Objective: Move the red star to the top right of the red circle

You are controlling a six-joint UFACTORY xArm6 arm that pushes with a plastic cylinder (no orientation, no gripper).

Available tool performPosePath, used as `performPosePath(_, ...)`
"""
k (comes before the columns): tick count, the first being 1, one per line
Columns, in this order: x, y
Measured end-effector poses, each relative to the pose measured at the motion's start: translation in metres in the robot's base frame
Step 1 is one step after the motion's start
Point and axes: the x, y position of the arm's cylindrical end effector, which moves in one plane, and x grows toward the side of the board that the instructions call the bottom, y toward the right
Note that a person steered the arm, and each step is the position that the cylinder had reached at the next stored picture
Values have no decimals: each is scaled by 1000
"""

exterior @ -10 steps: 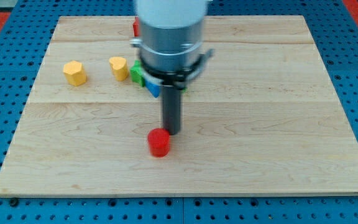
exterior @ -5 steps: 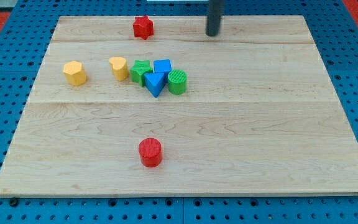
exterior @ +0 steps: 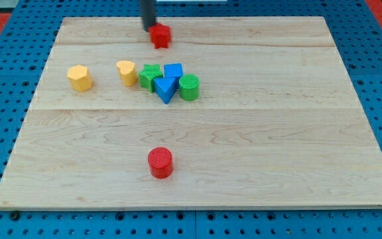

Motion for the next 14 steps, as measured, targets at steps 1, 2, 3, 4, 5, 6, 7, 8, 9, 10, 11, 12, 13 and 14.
performPosePath(1, 34, 78)
performPosePath(2, 94, 83)
performPosePath(3, 45, 97)
performPosePath(4, -9, 57)
performPosePath(5, -9, -6)
performPosePath(6, 50, 39)
performPosePath(7, 97, 81)
performPosePath(8, 149, 111)
performPosePath(9, 181, 114)
performPosePath(10, 211, 91)
performPosePath(11, 222, 63)
performPosePath(12, 252, 25)
performPosePath(13, 255, 19)
performPosePath(14, 263, 18)
